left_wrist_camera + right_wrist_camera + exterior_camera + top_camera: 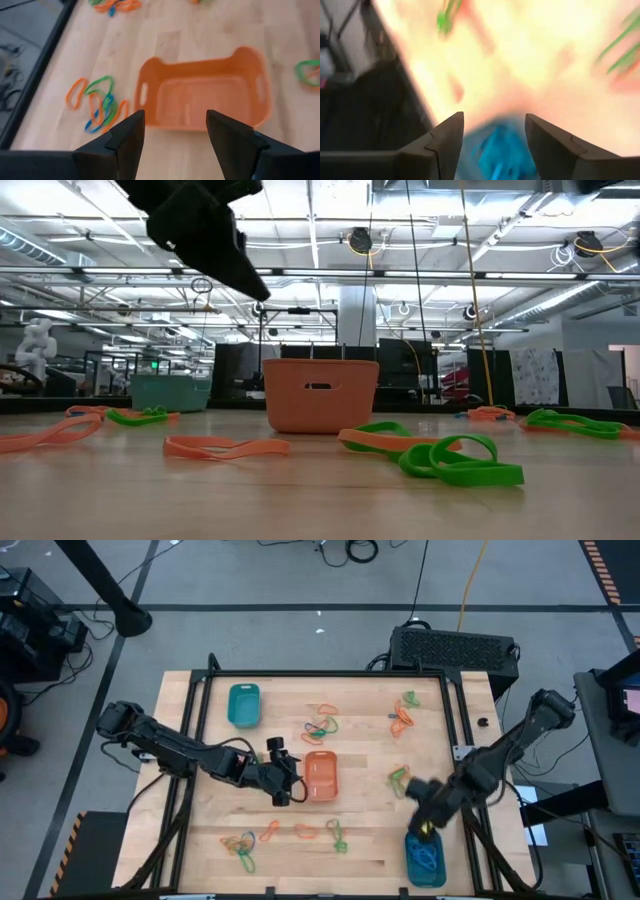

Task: Sort rubber bands into baskets
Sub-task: Put the blue rubber band into the blue bin

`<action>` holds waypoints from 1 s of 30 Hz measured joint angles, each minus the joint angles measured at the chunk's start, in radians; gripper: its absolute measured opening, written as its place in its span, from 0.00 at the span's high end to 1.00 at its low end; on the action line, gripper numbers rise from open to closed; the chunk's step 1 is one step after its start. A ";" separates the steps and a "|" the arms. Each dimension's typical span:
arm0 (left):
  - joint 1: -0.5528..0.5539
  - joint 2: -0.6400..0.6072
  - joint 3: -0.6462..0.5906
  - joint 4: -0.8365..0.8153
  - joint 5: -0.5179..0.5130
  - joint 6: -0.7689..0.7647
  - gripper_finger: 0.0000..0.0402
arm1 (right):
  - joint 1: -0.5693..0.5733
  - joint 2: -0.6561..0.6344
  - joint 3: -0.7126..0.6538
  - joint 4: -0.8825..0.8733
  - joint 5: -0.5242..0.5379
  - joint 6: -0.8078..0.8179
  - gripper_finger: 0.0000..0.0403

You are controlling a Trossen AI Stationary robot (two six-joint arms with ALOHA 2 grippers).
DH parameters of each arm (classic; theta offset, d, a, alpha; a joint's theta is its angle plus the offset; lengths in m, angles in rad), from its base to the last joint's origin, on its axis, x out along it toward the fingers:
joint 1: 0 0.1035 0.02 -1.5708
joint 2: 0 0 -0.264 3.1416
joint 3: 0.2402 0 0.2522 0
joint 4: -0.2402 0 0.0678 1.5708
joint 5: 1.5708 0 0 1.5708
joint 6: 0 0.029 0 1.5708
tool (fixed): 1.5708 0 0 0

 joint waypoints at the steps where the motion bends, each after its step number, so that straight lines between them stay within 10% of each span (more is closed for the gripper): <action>1: -0.001 -0.008 -0.013 -0.006 -0.019 -0.012 0.45 | -0.033 -0.012 0.000 -0.012 0.033 -0.037 0.50; 11: 0.030 -0.097 -0.145 0.072 -0.062 -0.138 0.45 | -0.499 -0.010 0.000 -0.079 0.310 -0.593 0.54; 21: 0.029 -0.097 -0.147 0.198 0.060 -0.055 0.45 | -1.025 0.202 0.000 0.040 0.196 -0.976 0.58; 30: 0.032 -0.097 -0.178 0.204 0.070 -0.012 0.45 | -1.152 0.438 0.000 0.111 0.165 -1.096 0.58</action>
